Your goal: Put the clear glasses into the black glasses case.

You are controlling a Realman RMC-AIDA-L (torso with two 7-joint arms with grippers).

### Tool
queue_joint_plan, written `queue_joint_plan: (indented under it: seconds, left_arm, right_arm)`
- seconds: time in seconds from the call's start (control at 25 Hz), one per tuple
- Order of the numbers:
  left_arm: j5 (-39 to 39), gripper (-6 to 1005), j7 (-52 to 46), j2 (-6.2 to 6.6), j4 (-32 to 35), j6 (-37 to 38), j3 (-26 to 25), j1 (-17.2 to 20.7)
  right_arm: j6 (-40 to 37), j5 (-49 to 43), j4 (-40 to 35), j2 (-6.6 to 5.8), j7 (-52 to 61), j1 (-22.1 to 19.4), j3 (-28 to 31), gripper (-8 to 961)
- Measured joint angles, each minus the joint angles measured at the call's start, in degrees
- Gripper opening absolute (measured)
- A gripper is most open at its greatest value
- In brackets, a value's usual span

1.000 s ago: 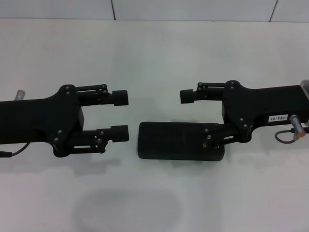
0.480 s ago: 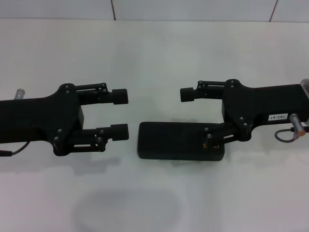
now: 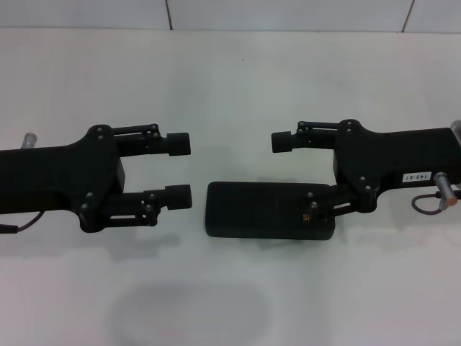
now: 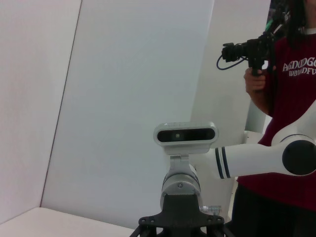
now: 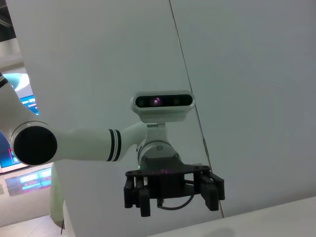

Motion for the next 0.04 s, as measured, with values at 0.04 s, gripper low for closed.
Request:
queue_joint_plan:
  seconds: [0.04]
  left_arm:
    - [0.01,699,0.03,0.00,0.00,0.00,-0.02,0.02]
  right_arm:
    - [0.01,0.00,0.01,0.00,-0.03,-0.01,0.00,886]
